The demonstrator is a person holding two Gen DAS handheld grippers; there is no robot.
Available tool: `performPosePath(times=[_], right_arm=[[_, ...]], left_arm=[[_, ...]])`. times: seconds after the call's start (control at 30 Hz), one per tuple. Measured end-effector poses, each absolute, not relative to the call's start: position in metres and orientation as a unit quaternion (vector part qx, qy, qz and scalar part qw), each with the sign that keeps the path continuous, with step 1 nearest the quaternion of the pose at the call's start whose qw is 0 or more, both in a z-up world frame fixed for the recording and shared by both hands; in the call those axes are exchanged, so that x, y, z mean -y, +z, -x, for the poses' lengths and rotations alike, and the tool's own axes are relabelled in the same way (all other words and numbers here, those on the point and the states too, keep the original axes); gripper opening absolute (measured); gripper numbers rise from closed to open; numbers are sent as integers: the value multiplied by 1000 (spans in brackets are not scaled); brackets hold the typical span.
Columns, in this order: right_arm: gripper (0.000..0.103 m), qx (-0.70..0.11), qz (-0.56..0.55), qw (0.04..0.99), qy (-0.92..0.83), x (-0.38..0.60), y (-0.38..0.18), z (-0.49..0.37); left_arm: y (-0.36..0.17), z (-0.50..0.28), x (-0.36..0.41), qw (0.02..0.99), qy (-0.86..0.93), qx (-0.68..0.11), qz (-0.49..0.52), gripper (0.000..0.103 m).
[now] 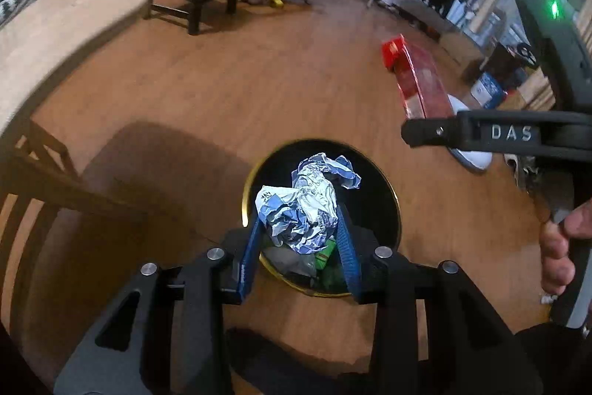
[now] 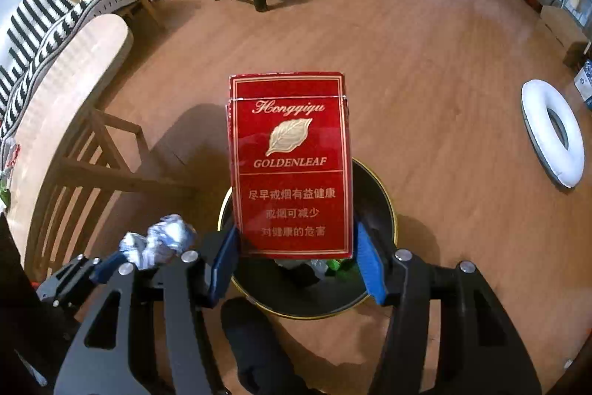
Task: Collect trash
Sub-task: 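Carry the foil ball and red box to the black bin and open both tools, then return both tools to the table over the remaining trash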
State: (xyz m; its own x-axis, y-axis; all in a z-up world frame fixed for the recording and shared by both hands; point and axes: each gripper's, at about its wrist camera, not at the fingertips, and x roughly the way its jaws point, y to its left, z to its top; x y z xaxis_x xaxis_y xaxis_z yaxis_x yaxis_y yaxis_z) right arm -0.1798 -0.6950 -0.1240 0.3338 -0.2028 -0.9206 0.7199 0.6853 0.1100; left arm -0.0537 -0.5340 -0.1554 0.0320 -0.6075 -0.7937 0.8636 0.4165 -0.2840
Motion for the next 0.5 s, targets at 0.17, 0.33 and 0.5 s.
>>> performPosePath(times=[0.17, 0.33, 0.5], right_arm=[[56, -498, -259, 772, -299, 692, -119, 172], [57, -504, -258, 767, -301, 693, -120, 171], [69, -515, -248, 761, -307, 690, -124, 164]], left_arm=[[-160, 57, 539, 697, -528, -465, -139, 38], [-163, 50, 544, 688, -536, -469, -138, 42], [-170, 45, 548, 687, -538, -468, -141, 65]])
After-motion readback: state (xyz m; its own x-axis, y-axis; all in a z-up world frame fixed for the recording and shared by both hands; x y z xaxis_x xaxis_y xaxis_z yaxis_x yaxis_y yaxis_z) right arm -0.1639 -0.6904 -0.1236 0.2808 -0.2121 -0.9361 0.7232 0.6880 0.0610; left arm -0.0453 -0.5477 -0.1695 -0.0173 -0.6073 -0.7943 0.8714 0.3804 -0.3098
